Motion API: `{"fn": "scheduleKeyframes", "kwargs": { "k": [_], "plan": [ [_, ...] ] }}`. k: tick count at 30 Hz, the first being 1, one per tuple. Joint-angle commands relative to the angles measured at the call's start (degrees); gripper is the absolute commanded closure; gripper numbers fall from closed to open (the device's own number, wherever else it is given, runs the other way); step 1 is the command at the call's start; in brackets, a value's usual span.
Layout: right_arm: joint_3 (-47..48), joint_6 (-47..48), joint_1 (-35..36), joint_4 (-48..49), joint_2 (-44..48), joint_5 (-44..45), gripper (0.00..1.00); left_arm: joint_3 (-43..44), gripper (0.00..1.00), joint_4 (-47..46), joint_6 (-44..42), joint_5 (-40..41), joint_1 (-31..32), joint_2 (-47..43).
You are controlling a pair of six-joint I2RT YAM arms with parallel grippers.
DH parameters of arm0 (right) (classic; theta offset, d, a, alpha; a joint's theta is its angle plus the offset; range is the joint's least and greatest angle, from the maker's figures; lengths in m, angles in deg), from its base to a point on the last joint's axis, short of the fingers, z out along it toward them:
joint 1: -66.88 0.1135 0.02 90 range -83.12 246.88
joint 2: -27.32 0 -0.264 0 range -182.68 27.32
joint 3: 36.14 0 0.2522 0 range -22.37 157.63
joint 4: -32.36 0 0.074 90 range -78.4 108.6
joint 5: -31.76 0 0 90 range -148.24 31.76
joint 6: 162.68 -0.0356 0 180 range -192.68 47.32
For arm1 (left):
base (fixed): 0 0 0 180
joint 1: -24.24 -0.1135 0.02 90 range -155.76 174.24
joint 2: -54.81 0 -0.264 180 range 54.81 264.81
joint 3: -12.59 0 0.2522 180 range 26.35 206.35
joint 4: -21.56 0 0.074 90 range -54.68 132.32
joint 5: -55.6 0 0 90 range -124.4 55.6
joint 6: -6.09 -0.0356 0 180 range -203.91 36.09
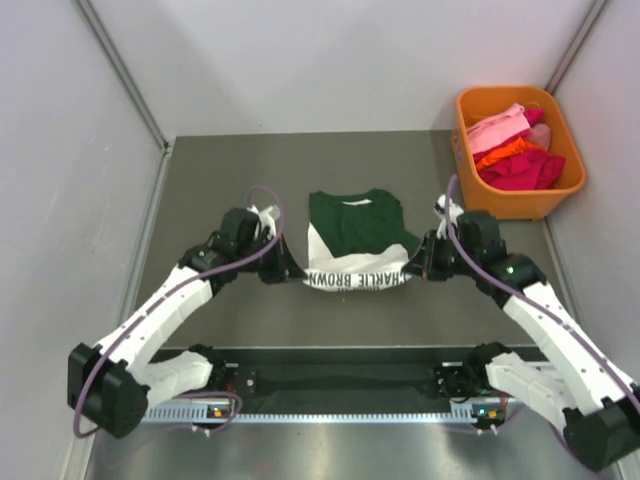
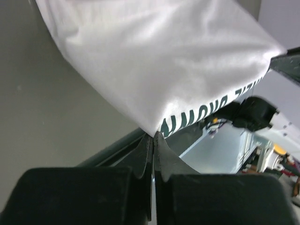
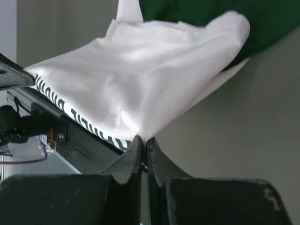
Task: Fold and stack the t-shirts
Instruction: Fold the tshirt
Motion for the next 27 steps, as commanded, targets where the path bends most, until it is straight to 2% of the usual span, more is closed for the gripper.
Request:
{"fn": "scheduleKeyframes", "kwargs": {
  "k": [1,4,11,16,18,19,20,21,22,23,24,25,26,27],
  "plan": [
    [8.5,2.7,-1.1,0.3,-6.8,2.6,1.00,8.5,1.00,2.1,-2.1,-2.9,-4.3,5.3],
    [16.6,4.4,-2.5,0.9,-16.5,1.7,1.00,15.6,1.00,4.1,-4.0,-3.0,-6.8,11.4],
    [30.2,6.5,-8.6,2.4,-32.4,-1.7,1.00,30.8,1.00,5.7,-6.5,-1.9,-11.2,27.6],
    [39.9,6.2,-14.1,5.8,-47.9,-5.5,1.00,43.0,1.00,4.3,-4.9,0.0,-14.1,44.3],
    [46.5,6.3,-14.9,7.0,-53.1,-6.3,0.93,51.0,1.00,4.0,-4.3,-0.6,-15.7,53.9],
    [51.5,6.5,-15.1,7.8,-59.0,-6.7,0.91,54.9,1.00,5.6,-4.0,-0.5,-16.4,57.4],
    [54.3,6.3,-15.4,8.2,-62.1,-6.8,0.74,58.6,1.00,6.1,-3.8,-0.8,-16.9,61.1],
    [57.1,5.2,-15.7,8.3,-65.1,-6.6,0.55,65.9,0.85,5.4,-3.3,-2.5,-17.8,68.1],
    [62.3,4.7,-15.7,8.7,-70.6,-6.5,0.43,70.2,0.67,6.3,-2.8,-3.1,-18.2,71.9],
    [64.2,4.3,-15.6,9.0,-72.5,-6.1,0.25,75.0,0.53,7.2,-2.3,-4.0,-18.6,75.8],
    [64.9,3.1,-15.7,11.0,-73.8,-3.8,0.15,84.1,0.33,8.0,-1.9,-5.0,-19.1,82.2],
    [63.9,2.5,-15.6,13.3,-74.2,-3.3,0.13,86.6,0.06,9.3,-1.7,-4.9,-19.1,84.3],
    [62.4,1.9,-15.6,15.4,-73.7,-4.2,0.06,87.8,0.02,8.9,-2.0,-5.1,-19.1,85.4],
    [60.6,2.1,-15.6,19.9,-72.7,-4.6,0.05,87.3,0.02,8.4,-3.0,-4.6,-18.9,84.6]
  ]
}}
